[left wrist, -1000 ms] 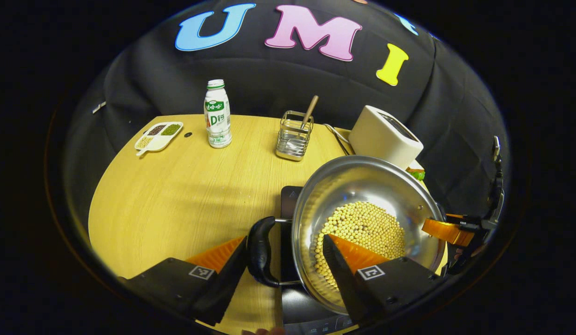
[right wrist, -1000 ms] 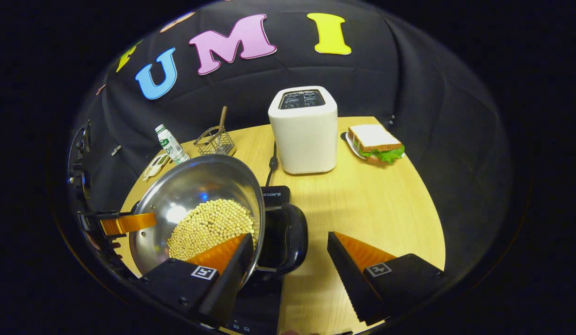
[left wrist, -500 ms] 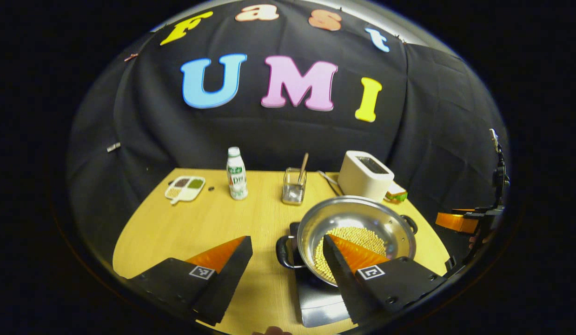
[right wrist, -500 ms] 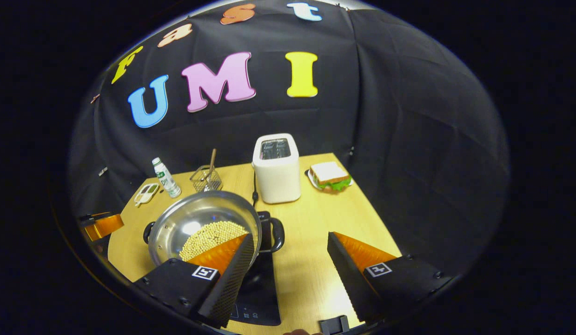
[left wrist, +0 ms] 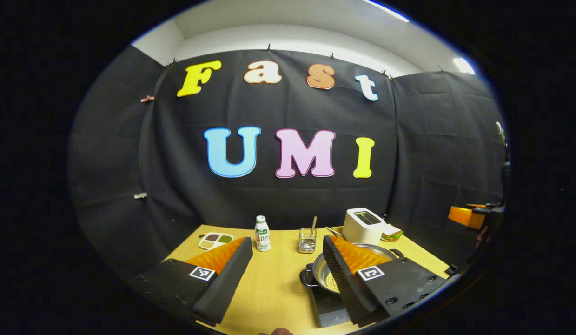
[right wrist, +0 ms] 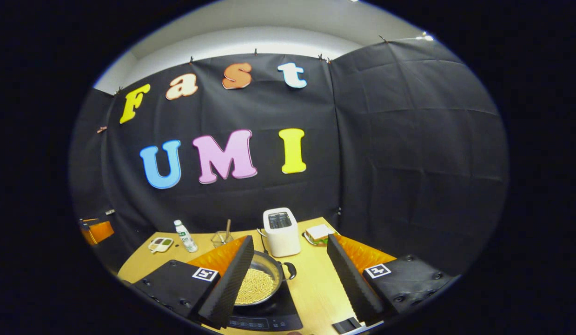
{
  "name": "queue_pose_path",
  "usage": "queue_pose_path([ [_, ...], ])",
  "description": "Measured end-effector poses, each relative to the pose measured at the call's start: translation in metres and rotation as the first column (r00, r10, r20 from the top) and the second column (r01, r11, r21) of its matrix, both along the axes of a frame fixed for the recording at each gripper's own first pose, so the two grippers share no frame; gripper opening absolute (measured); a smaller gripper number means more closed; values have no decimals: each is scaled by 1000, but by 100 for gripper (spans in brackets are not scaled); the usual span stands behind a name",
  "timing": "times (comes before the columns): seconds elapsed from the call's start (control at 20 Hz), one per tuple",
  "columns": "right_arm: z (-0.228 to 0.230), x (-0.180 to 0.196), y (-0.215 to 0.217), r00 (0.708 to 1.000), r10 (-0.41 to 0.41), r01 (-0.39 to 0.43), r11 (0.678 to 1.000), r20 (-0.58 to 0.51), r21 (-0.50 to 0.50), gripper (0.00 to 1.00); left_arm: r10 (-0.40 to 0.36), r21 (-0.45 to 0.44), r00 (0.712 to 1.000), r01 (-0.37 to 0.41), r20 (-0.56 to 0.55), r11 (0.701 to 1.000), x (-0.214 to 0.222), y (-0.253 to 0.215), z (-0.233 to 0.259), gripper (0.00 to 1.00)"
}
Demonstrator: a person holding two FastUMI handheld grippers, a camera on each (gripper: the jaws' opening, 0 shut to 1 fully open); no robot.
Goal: First push the handle of the pot to place it horizontally, then grasp the pot with both hands and set it on the induction cooktop.
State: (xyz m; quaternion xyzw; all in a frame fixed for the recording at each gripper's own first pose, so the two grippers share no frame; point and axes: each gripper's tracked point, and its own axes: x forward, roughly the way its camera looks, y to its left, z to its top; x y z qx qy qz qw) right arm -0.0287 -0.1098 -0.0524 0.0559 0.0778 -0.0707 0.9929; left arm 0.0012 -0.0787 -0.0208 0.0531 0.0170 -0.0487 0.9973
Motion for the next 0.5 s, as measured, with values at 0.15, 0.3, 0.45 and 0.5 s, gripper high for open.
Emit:
queue_pose_path([
  [0.15,22,-26,20,997,34,-32,999,75,-37,98,-17,1,999,17,28,1000,-29,-4,4,97],
  [0.3,34,-47,35,993,43,-41,999,109,-23,98,2,11,997,-3,74,1000,-53,2,14,95],
  [0.45,41,-56,35,988,34,-24,998,152,-63,98,7,9,996,-8,93,1000,-73,3,11,95],
  [0.5,40,-60,38,988,39,-29,997,150,-73,98,8,2,997,-8,78,1000,-79,4,6,95],
])
